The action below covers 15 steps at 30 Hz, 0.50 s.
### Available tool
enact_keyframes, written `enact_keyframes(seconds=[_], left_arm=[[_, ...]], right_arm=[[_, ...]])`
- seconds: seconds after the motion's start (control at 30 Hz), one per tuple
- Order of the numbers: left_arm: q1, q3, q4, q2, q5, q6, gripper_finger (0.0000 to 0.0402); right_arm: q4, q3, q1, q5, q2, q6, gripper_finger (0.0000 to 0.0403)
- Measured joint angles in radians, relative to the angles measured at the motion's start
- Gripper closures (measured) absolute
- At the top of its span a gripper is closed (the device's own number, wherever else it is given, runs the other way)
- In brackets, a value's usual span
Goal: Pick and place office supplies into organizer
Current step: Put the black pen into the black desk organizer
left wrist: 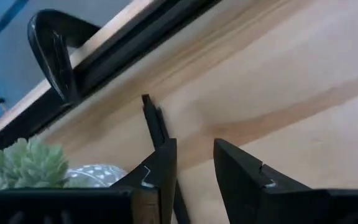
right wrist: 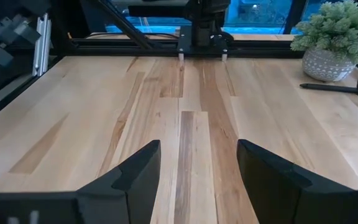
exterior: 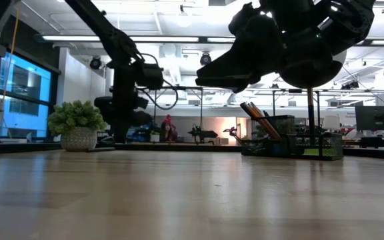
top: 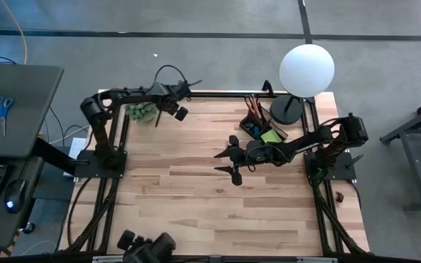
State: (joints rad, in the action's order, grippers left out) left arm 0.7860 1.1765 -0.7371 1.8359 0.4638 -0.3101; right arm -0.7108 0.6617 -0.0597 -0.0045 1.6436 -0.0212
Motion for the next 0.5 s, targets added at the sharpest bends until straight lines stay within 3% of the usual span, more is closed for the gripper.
enact_keyframes(seconds=[0.3,0.5], left_arm=[[0.056,0.109,-0.087,0.132,0.031,0.020,0.0307],[0.124,0.135,-0.114,0.142,-0.023,0.018,0.0307]], right_arm=[[0.015,-0.001,0.000,-0.003,0.000,-0.004,0.0199],[0.019,-0.001,0.000,-0.003,0.000,-0.002,0.0199]])
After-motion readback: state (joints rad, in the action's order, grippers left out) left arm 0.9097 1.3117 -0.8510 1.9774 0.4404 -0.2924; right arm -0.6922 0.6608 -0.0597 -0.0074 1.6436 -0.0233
